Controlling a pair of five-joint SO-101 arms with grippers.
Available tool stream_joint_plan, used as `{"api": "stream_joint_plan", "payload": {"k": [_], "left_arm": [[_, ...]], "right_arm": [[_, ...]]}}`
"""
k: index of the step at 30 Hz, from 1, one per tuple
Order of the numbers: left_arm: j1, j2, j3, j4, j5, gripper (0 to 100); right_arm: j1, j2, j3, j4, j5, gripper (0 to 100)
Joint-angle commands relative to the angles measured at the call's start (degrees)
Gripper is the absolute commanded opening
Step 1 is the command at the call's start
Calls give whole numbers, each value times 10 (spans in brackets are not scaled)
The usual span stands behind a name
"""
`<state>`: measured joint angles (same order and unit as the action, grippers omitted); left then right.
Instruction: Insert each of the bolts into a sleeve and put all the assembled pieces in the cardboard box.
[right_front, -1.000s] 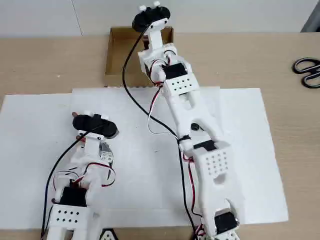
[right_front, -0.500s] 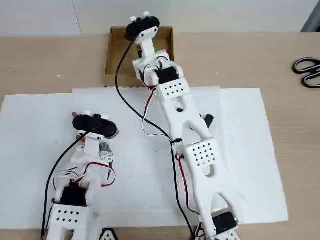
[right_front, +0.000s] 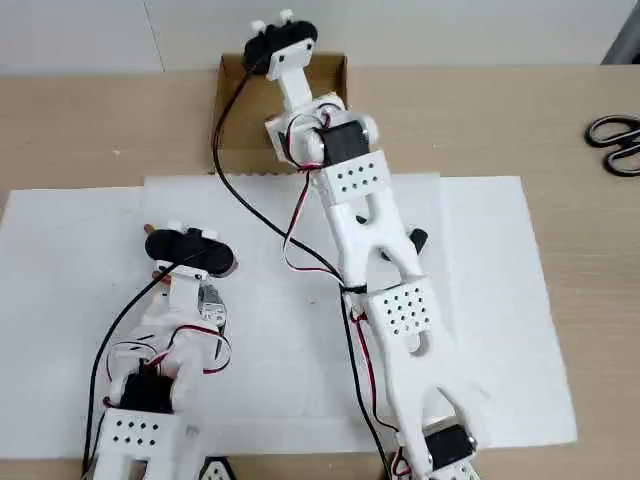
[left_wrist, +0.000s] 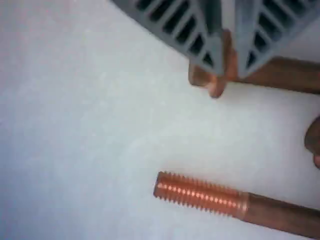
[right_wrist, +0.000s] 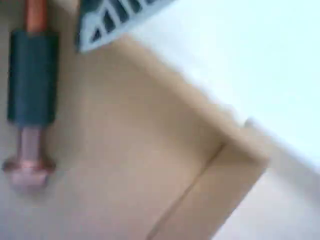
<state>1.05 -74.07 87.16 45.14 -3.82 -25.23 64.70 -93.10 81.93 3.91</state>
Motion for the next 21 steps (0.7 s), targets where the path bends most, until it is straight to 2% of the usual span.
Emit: {"api": "stream_joint_plan", "payload": {"k": [1, 8, 15, 21], "left_arm": [[-1, -4, -7, 2, 0, 6], [-1, -4, -7, 2, 0, 6], [-1, -4, -7, 2, 0, 6], [-2, -4, -7, 3, 0, 6]], "right_arm": [[2, -36, -33, 70, 1, 162], [-2, -88, -33, 172, -63, 162], [-3, -103, -20, 178, -68, 162], [1, -148, 98, 182, -68, 161]]}}
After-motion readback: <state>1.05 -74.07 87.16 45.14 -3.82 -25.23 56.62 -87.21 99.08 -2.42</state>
